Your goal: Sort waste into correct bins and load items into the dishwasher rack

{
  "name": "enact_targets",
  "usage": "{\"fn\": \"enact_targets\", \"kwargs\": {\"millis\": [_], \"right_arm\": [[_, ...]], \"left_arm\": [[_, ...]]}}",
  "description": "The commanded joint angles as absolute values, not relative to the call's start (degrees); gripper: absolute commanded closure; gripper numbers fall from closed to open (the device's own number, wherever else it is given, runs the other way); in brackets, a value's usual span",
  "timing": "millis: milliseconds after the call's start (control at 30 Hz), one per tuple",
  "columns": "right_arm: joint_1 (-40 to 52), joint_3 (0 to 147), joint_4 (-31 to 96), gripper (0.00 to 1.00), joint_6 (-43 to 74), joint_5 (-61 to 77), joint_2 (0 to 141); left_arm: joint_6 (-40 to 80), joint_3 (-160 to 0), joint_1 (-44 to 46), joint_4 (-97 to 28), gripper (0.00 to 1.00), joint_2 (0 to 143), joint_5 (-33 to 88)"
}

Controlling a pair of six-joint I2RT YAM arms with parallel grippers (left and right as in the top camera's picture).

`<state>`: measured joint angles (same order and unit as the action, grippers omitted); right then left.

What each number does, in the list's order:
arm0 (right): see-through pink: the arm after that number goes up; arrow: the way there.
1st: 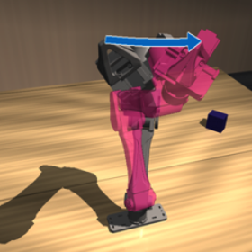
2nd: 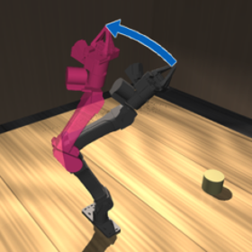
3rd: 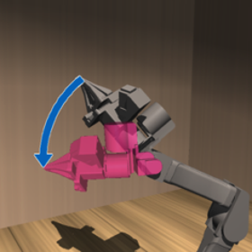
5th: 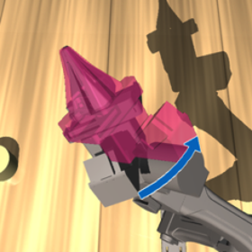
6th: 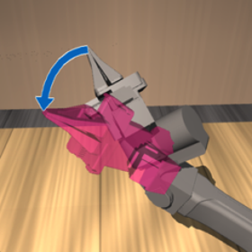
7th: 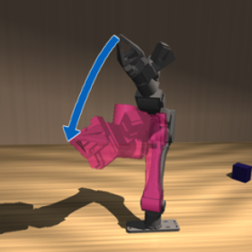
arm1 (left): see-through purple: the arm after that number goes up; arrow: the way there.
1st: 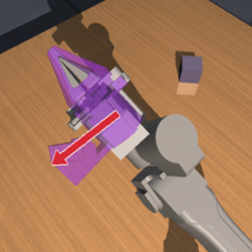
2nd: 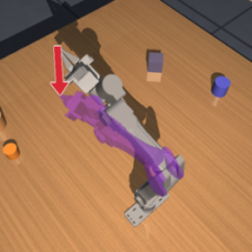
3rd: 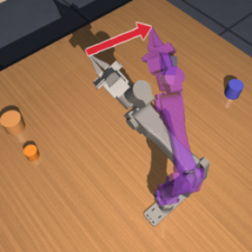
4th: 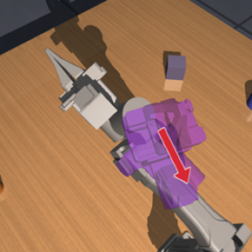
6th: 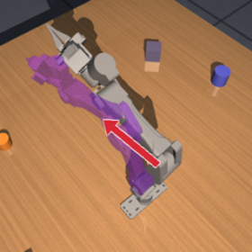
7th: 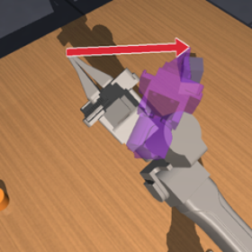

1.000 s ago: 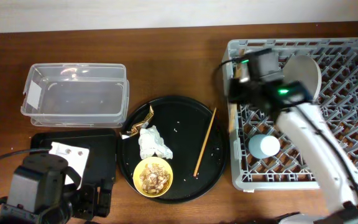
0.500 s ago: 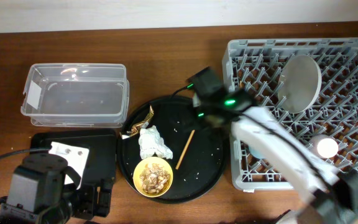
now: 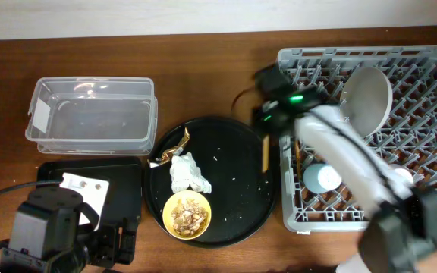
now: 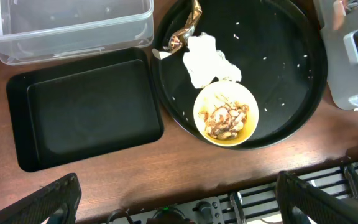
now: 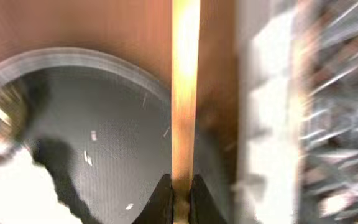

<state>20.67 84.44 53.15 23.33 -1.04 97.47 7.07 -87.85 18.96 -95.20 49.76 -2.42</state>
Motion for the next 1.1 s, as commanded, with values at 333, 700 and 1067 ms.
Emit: {"fn": "enact_targets", "kwargs": {"millis": [333,700,1067], "right_arm": [[12.7,94.5,63.1,0.32,5.9,19.3,82.7],[19.9,94.6,83.8,0.02,1.0,9.5,57.1],[1.4,22.1,34.1,0.02,-4.0,8.9,2.8]], "left_arm": [[6.8,-87.9,19.0,-95.3,0.00,49.6,-2.8],[6.8,-87.9,19.0,-95.3,0.00,49.6,-2.8],[6.8,-87.9,19.0,-95.3,0.00,49.6,-2.8]]}}
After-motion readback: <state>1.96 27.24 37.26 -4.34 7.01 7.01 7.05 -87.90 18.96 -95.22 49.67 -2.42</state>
